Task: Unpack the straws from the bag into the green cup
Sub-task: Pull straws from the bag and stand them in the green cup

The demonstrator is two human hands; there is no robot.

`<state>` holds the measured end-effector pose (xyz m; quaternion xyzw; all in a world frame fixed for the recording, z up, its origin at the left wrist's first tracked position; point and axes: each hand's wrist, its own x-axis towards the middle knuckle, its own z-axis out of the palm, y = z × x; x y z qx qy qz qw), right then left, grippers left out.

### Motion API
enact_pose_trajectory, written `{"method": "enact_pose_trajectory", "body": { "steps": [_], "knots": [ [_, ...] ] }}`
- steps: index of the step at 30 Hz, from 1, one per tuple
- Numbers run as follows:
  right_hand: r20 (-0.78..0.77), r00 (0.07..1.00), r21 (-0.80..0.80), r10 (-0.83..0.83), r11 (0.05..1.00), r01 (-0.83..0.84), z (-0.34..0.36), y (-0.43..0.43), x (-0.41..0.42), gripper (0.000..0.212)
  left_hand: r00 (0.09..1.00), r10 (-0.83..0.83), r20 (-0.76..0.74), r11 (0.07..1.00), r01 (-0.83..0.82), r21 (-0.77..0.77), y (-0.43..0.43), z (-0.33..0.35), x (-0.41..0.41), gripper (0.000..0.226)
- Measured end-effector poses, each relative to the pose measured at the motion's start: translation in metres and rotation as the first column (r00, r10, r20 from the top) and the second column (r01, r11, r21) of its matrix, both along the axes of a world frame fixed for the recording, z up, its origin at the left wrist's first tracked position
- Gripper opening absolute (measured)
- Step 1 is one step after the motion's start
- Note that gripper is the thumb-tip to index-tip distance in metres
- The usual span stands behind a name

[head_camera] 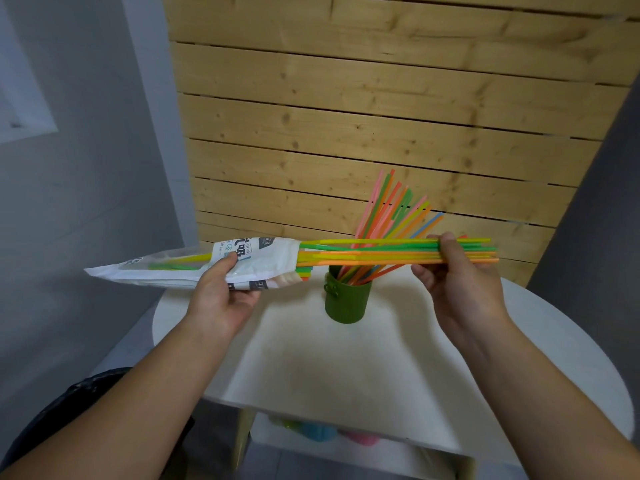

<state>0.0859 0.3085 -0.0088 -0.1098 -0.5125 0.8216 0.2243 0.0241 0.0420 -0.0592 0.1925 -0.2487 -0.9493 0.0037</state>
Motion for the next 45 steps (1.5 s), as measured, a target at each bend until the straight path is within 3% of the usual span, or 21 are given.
{"method": "enact_pose_trajectory", "body": {
  "steps": [17,21,29,34,37,41,45],
  "knots": [
    [0.007,0.982,-0.036,-0.189,0.981,0.19,-0.001,0.033,0.012,0.005,0.999,0.046,0.011,0.999,-0.046,-0.002,-0.009,-0.011,-0.012,0.035],
    [-0.019,0.969,-0.012,-0.247,0.969,0.247,-0.003,0.043,0.015,0.029,0.998,0.059,0.014,0.998,-0.06,0.014,-0.013,-0.013,-0.015,0.035],
    [-0.006,0.947,0.028,-0.32,0.947,0.32,-0.005,0.053,0.025,0.011,0.995,0.097,0.019,0.995,-0.098,0.032,-0.023,-0.012,-0.017,0.033],
    [0.018,0.949,0.224,-0.314,0.926,0.303,-0.008,0.046,0.021,0.027,0.994,0.105,0.017,0.994,-0.106,0.031,-0.025,-0.01,-0.015,0.034],
    [0.019,0.947,0.396,-0.321,0.872,0.287,-0.007,0.031,0.019,0.021,0.994,0.106,0.003,0.994,-0.106,0.032,-0.023,-0.007,-0.013,0.034],
    [0.02,0.955,0.566,-0.295,0.791,0.233,-0.003,0.015,0.007,0.033,0.995,0.101,0.002,0.994,-0.101,0.031,-0.02,-0.005,-0.011,0.034],
    [0.025,0.968,0.637,-0.25,0.75,0.177,0.004,0.006,-0.01,0.03,0.995,0.095,0.002,0.995,-0.095,0.024,-0.015,-0.001,-0.007,0.035]
  ]
}}
